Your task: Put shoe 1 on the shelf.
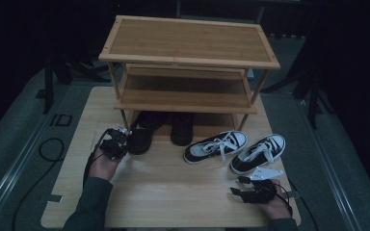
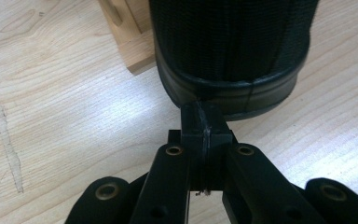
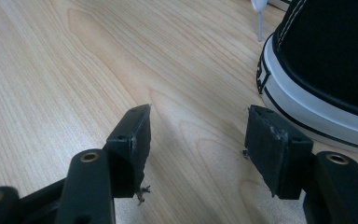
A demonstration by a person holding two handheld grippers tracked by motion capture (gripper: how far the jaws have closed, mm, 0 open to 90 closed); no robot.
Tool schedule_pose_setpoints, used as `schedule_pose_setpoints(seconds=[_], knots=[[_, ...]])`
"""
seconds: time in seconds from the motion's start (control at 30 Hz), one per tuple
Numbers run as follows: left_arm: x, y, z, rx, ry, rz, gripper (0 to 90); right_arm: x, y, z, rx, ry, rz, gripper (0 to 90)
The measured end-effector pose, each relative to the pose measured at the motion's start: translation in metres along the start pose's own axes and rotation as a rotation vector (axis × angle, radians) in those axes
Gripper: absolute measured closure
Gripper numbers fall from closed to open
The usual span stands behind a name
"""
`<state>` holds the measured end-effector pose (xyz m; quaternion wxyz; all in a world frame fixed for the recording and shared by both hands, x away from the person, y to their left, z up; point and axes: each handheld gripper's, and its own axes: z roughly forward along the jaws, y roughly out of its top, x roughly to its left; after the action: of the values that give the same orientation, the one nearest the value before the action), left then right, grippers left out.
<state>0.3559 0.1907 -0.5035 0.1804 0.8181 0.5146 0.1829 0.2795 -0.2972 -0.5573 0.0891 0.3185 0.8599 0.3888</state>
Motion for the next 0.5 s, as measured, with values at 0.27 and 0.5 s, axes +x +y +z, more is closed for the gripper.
schedule_pose_setpoints(seconds=[0.27,0.5], knots=[[-0.011,-0.006,-0.002,-0.008,-0.059,0.031,90.0,0.0,0.0,0.0,0.001,0.0,-0.001,40.2],[-0.011,-0.008,0.001,-0.003,-0.069,0.032,90.0,0.0,0.0,0.0,0.001,0.001,0.0,40.2]])
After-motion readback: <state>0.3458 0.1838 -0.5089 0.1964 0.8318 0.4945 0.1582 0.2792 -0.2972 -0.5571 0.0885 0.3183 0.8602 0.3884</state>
